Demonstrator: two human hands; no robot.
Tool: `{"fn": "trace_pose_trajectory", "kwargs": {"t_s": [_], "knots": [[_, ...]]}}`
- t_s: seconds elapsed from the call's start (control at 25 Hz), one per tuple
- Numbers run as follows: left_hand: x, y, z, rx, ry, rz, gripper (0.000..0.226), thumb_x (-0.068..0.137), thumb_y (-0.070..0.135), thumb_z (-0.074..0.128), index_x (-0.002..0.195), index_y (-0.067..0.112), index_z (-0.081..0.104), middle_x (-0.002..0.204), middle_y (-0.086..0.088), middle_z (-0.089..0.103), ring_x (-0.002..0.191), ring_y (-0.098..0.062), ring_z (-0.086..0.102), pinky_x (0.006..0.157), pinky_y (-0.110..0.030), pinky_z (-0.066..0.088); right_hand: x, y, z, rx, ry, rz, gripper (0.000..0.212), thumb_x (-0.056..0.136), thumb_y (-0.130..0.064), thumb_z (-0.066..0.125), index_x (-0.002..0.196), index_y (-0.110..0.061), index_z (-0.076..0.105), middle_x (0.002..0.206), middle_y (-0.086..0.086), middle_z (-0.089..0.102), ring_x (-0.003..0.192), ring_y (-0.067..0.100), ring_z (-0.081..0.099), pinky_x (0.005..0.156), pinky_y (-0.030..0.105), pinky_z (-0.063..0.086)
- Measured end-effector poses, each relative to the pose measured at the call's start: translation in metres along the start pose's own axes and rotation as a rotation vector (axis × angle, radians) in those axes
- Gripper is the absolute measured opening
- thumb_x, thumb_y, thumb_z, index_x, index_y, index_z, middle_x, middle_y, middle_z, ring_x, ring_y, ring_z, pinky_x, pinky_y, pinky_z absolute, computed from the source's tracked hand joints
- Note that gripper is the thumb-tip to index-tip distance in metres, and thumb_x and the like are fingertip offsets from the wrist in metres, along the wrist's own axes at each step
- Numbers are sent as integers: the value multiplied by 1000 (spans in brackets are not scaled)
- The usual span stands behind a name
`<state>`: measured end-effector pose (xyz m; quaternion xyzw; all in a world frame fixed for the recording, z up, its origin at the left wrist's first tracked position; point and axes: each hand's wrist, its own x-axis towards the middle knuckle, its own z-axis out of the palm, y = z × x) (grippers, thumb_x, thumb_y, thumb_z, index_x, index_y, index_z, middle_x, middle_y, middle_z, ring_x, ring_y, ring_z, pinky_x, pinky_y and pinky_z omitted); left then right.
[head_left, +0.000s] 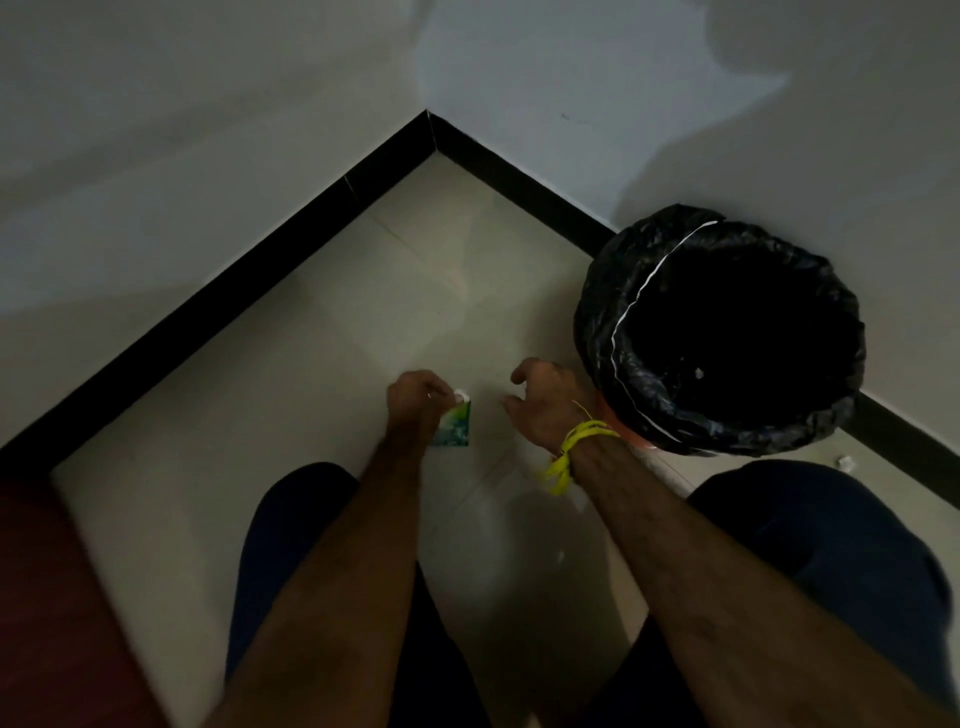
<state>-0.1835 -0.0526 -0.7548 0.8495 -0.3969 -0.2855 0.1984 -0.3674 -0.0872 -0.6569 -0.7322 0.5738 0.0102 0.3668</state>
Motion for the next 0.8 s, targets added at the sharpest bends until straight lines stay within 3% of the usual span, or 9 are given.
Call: {"fn": "trace_pose_trajectory", "kwargs": {"t_s": [0.08,0.16,0.24,0.32,0.4,0.52,0.6,0.72,0.8], "knots": [[-7,44,-36,-280,134,118,14,71,15,88,75,14,76,73,-1,71,68,-16,67,66,-23,49,-8,-18,-20,95,136,-55,34,90,-29,65,121,-15,62,119,12,63,112,32,59,94,37,48],[-26,107,-73,-502,199,296,14,73,10,86,77,15,73,75,1,70,65,-8,64,64,-20,51,-22,-29,-57,270,428,-134,26,89,-26,65,113,-17,67,105,7,69,96,26,65,86,36,53],[-46,170,-85,-663,159,469,16,75,5,84,79,14,72,77,-1,72,68,-10,67,64,-19,54,-32,-23,-100,405,750,-188,20,88,-23,63,105,-16,70,95,2,71,86,18,66,80,30,52],[-63,226,-71,-730,16,563,17,73,4,84,78,14,72,76,-3,72,68,-11,68,66,-22,56,-37,3,-130,435,899,-177,19,89,-18,60,104,-13,71,96,2,72,89,17,66,83,28,51],[-72,266,-43,-681,-133,584,17,72,5,86,77,14,72,74,0,72,66,-8,67,67,-21,56,-37,31,-142,487,940,-86,23,89,-14,58,109,-10,70,103,5,71,97,19,66,90,27,49],[-74,287,11,-388,-218,544,13,75,14,86,78,13,73,73,3,70,63,-3,60,66,-19,51,-51,58,-145,539,982,65,34,92,-6,55,125,-8,61,120,6,64,108,14,59,97,19,42],[-74,289,34,-168,-234,501,15,80,20,83,81,12,71,76,0,70,68,-9,62,69,-28,54,-68,70,-147,603,926,155,46,92,-1,53,137,-10,51,132,5,57,114,16,57,104,28,44],[-82,289,33,280,-332,512,20,88,16,69,106,9,65,107,-12,68,101,-28,65,87,-37,50,-93,72,-153,631,718,199,56,92,0,48,144,-20,41,141,2,49,120,17,55,107,40,45],[-97,295,12,400,-355,519,31,92,9,61,123,6,57,126,-17,60,118,-34,58,97,-41,47,-102,59,-172,581,603,184,59,91,1,44,145,-20,39,144,6,46,125,21,52,110,43,42]]}}
